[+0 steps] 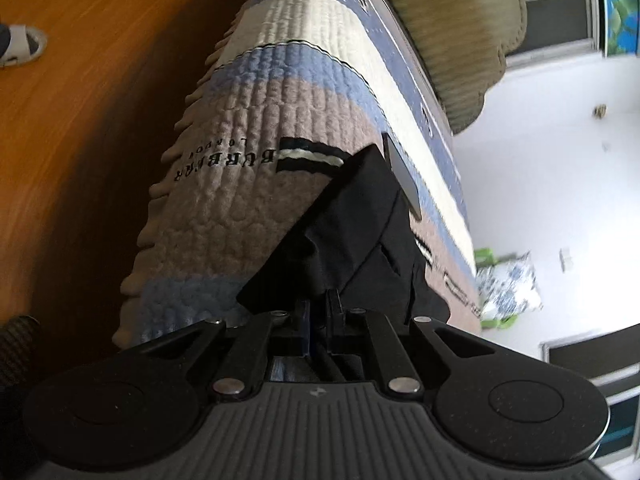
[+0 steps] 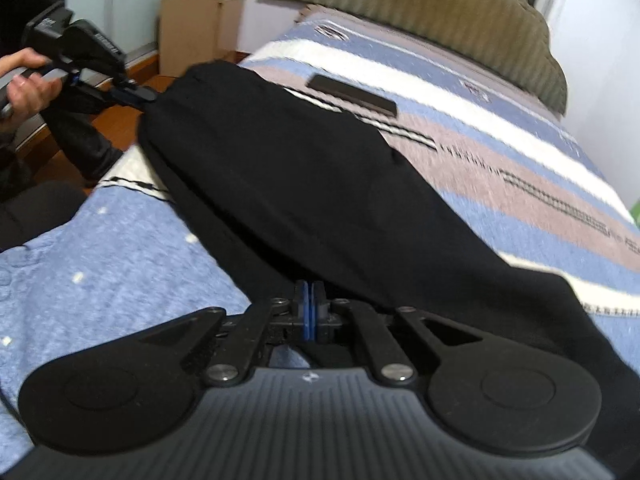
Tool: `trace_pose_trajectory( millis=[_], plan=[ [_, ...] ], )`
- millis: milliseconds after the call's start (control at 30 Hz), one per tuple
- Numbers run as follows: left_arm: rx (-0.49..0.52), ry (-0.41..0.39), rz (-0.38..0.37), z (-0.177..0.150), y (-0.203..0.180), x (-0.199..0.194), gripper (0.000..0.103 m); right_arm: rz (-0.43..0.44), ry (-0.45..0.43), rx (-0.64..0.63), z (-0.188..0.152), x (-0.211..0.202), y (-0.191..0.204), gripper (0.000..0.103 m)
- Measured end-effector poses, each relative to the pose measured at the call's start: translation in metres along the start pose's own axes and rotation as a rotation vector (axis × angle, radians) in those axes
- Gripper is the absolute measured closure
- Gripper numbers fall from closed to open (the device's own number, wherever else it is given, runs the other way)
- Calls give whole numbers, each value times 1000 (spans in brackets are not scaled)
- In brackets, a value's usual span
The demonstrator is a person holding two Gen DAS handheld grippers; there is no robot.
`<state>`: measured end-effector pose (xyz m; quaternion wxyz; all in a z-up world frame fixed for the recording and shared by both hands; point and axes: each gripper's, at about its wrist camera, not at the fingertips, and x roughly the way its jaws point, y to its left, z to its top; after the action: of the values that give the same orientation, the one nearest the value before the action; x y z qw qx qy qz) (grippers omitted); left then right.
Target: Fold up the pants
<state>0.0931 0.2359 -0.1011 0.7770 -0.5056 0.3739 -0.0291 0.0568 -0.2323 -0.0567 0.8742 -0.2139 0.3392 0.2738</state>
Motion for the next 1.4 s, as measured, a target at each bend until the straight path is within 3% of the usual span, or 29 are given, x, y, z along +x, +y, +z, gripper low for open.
trace_pose_trajectory(
  millis=[133,200,267,433,500,567,600,633,733,800,867,933,967,1133,1167,1200,1267,1300,1400],
  plan=[
    [4,12,62,-4,-5,-22,95,4,-49,70,-7,-18,-14,101],
    [113,-6,130,-12,-21,-34,95,-47,-73,111,-16,-35,-29,101],
    [256,16,149,-25,-52,-38,95,-107,-88,177,-30,-52,-52,100],
    [449,214,-37,-64,-137,-4,87,-240,-131,419,-70,-85,-130,98],
    [578,264,-72,-90,-175,20,64,-292,-175,559,-84,-99,-173,93],
    [702,288,-69,-117,-206,42,49,-319,-204,714,-98,-109,-221,88],
    [775,294,-64,-134,-221,54,41,-317,-210,790,-104,-110,-246,77],
    [840,293,-62,-148,-233,64,38,-308,-203,852,-110,-109,-271,68],
    [981,288,-39,-184,-255,93,37,-310,-145,956,-122,-96,-335,66],
    [1026,303,-7,-199,-261,111,37,-359,-89,984,-125,-81,-373,62],
    [1047,317,26,-209,-263,123,37,-367,-18,996,-127,-61,-401,50],
    [1059,332,29,-215,-261,130,37,-369,98,1005,-131,-37,-426,27],
    [1057,340,34,-216,-259,134,37,-403,155,990,-131,-26,-435,27],
    [1044,342,53,-216,-257,149,37,-396,268,896,-134,4,-452,29],
    [1050,338,50,-216,-257,148,37,-402,280,867,-133,8,-451,37],
    [1057,335,46,-216,-258,148,37,-366,303,873,-133,13,-453,60],
    [1064,331,42,-216,-259,146,37,-381,350,832,-131,15,-450,76],
    [1060,331,41,-216,-258,146,37,-388,360,819,-133,14,-449,93],
    [1026,328,45,-210,-257,148,36,-338,297,879,-141,1,-449,97]
  ],
)
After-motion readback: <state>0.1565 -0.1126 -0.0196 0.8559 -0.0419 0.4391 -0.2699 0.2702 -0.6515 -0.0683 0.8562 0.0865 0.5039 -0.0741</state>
